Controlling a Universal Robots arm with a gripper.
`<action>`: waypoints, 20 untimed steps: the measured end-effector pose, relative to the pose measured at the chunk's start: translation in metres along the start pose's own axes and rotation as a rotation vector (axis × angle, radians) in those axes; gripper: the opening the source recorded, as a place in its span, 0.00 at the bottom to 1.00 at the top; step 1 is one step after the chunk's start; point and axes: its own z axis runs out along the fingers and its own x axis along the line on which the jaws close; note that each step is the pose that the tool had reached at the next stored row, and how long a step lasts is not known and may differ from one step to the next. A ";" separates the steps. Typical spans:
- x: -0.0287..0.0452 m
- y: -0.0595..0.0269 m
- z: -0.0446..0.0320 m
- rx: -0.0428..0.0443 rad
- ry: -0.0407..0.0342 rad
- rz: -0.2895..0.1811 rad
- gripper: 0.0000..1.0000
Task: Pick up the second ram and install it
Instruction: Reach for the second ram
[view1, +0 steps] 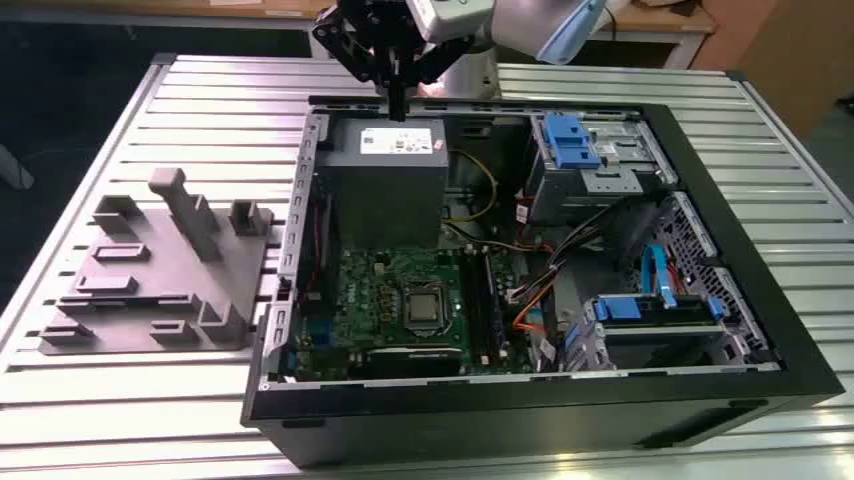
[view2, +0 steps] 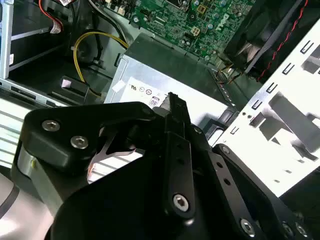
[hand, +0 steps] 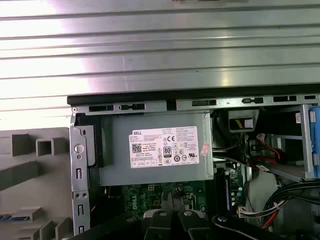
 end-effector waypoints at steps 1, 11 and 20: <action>0.0000 0.0000 0.0000 0.0000 0.0000 0.000 0.10; 0.0001 0.0000 0.0000 0.0000 0.0000 0.000 0.10; 0.0141 -0.0011 -0.0003 0.0000 0.0000 0.000 0.10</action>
